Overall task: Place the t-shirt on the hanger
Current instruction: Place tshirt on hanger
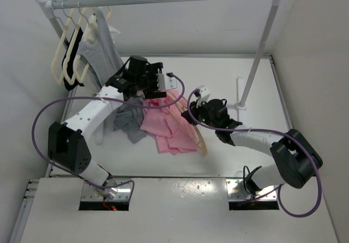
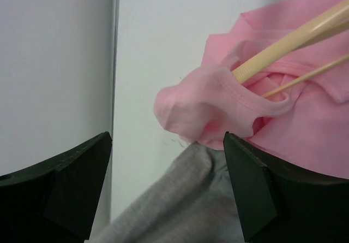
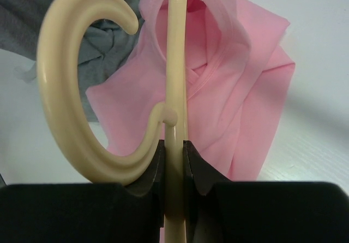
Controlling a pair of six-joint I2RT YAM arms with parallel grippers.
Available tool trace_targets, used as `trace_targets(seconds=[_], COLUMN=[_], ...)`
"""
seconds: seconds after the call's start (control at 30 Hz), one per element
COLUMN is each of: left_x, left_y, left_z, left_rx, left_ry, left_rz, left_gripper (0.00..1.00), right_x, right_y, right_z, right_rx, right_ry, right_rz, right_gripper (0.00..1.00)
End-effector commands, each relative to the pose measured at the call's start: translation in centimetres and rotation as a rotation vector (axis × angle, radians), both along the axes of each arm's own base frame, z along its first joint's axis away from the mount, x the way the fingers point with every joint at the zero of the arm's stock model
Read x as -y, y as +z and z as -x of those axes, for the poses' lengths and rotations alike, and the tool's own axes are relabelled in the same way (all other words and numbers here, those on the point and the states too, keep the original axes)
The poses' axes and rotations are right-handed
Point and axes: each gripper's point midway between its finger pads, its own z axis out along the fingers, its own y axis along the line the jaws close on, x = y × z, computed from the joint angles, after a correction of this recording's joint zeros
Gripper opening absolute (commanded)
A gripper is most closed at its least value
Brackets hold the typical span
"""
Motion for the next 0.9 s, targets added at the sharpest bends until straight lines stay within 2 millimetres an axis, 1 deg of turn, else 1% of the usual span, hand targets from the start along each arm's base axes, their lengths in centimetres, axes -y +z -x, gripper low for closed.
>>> trace_targets(seconds=[0.0,0.03,0.07,0.1,0.13,0.17,0.2,0.23,0.27,0.3,0.33,0.37,0.4,0.47,0.5,0.63,0.67,0.7,0.8,0.83,0.87], left_x=[1.7,1.3,2.0,1.8,2.1,2.3,2.7,2.7,2.9,2.8,2.7,2.7,2.6,2.7,2.7,3.3,3.5,3.7,4.2,4.6,4.6], left_y=[-0.1,-1.4,-2.1,-1.9,-2.5,-3.1,-2.9,-3.3,-4.6,-5.0,-5.6,-6.1,-7.5,-8.2,-9.2,-10.1,-10.4,-10.9,-10.8,-10.7,-10.7], left_z=[-0.1,-0.7,-0.3,-0.7,-0.9,-0.7,-0.6,-0.6,-0.5,-0.1,0.1,0.1,0.3,-0.3,-0.7,-1.9,-1.9,-1.8,-1.5,-1.3,-1.0], left_rx=[0.007,-0.002,-0.016,0.0,0.004,-0.01,-0.024,-0.04,-0.077,-0.124,-0.15,-0.165,-0.21,-0.2,-0.211,-0.215,-0.224,-0.227,-0.227,-0.228,-0.239], left_ry=[-0.267,-0.312,-0.366,-0.381,-0.411,-0.427,-0.446,-0.453,-0.481,-0.494,-0.505,-0.523,-0.533,-0.555,-0.559,-0.555,-0.561,-0.577,-0.593,-0.605,-0.612], left_rz=[-0.062,-0.104,-0.098,-0.101,-0.111,-0.111,-0.094,-0.102,-0.11,-0.126,-0.137,-0.152,-0.162,-0.187,-0.201,-0.188,-0.181,-0.179,-0.169,-0.15,-0.14], left_gripper=[0.88,0.88,0.88,0.88,0.88,0.9,0.9,0.9,0.9,0.9,0.9,0.9,0.85,0.78,0.73,0.7,0.67,0.65,0.49,0.4,0.2], right_x=[-1.1,-0.8,-0.8,-0.9,-0.8,-0.9,-0.9,-0.8,-0.8,-0.8,-0.6,-0.5,-0.6,-0.6,-0.6,-1.0,-1.0,-1.0,-1.3,-1.3,-1.3], right_y=[3.7,3.7,3.7,3.7,3.4,4.0,4.0,4.1,4.1,4.1,4.2,4.0,4.5,4.5,4.5,4.4,4.4,3.9,3.9,3.9,3.8], right_z=[-1.3,-1.5,-1.5,-1.4,-1.4,-1.3,-1.3,-1.2,-1.2,-1.3,-1.6,-1.5,-1.7,-1.8,-1.8,-2.1,-2.1,-2.1,-2.5,-2.5,-2.9], right_rx=[0.119,0.119,0.126,0.125,0.123,0.129,0.137,0.136,0.136,0.143,0.141,0.132,0.147,0.154,0.154,0.156,0.155,0.145,0.144,0.144,0.143], right_ry=[0.015,0.006,0.009,0.018,0.021,0.03,0.033,0.033,0.033,0.036,0.027,0.027,0.029,0.032,0.032,0.043,0.043,0.044,0.044,0.044,0.035], right_rz=[-0.063,-0.063,-0.055,-0.057,-0.042,-0.049,-0.042,-0.041,-0.041,-0.034,-0.032,-0.025,-0.025,-0.018,-0.018,-0.011,-0.011,-0.005,-0.004,-0.004,0.0], right_gripper=[0.0,0.0,0.0,0.0,0.0,0.0,0.0,0.0,0.0,0.0,0.0,0.0,0.0,0.0,0.0,0.0,0.0,0.0,0.0,0.0,0.0])
